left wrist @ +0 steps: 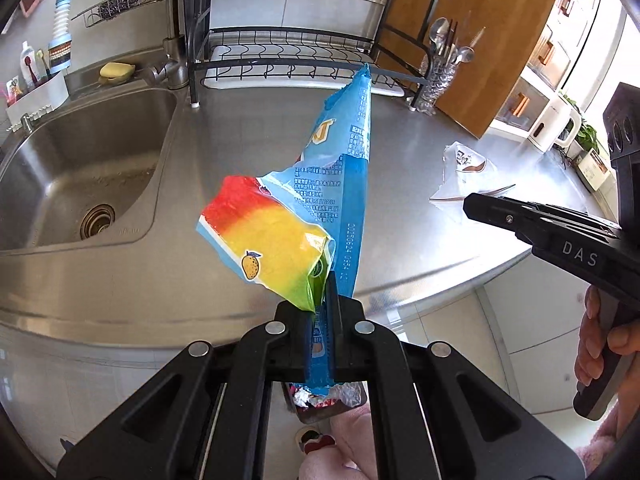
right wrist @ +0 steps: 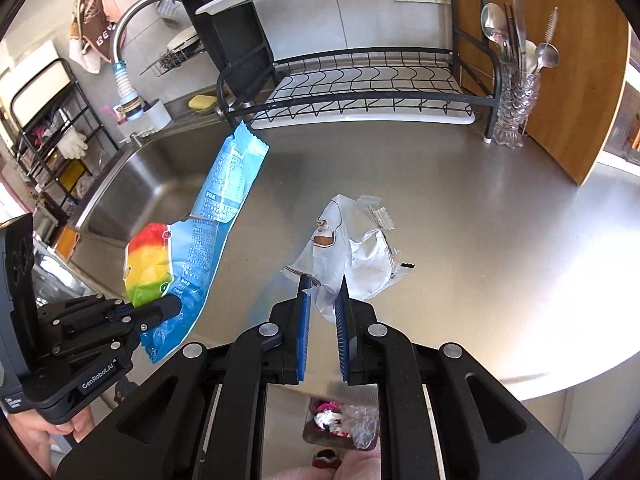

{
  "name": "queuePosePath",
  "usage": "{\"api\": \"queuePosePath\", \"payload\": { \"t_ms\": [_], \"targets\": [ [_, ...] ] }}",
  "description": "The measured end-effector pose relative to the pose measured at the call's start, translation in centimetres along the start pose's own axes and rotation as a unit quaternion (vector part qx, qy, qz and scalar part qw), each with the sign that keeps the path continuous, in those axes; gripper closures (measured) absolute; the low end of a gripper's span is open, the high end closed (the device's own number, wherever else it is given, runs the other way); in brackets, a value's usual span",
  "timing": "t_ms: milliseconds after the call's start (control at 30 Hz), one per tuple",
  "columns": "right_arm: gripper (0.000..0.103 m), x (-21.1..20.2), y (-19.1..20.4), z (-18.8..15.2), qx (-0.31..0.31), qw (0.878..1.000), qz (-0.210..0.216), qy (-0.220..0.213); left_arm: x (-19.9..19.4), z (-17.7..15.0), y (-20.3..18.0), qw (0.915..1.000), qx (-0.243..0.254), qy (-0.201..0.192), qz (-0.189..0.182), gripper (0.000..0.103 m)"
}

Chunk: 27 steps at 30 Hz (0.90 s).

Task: Collect trash
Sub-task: 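Carry both wrappers down over the black bin and open both tools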

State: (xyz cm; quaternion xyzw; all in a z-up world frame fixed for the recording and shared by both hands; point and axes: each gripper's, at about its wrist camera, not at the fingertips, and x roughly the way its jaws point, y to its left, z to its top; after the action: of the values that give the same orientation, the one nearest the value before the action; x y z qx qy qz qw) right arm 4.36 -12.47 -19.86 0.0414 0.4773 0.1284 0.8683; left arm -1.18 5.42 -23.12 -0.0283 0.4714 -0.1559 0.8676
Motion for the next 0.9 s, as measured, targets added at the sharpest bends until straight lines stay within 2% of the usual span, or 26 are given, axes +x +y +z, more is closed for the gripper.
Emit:
{"api": "queuePosePath", "payload": {
  "t_ms": [233, 433, 667, 900],
  "targets": [
    [0.090, -3.5, 1.4, -5.8, 0.008, 1.000, -0.006, 0.011, -1.9, -6.2, -2.0, 0.9997, 0.002, 0.019, -0.016, 0.099],
    [0.090, -4.7, 1.7, -11.1, 0.011, 0.999, -0.010, 0.033, -1.0, -11.6, -3.4, 0.9981, -0.002, 0.057, -0.023, 0.099],
    [0.090, -2.9, -0.1, -17.3, 0.050, 0.995, -0.002, 0.086, 2.4, -16.7, -4.2, 0.9931, -0.002, 0.115, -0.022, 0.099],
    [0.090, 1.4, -2.0, -22.3, 0.089, 0.986, 0.000, 0.141, 7.7, -20.3, -3.3, 0.9871, -0.027, 0.157, -0.014, 0.099]
  ]
}}
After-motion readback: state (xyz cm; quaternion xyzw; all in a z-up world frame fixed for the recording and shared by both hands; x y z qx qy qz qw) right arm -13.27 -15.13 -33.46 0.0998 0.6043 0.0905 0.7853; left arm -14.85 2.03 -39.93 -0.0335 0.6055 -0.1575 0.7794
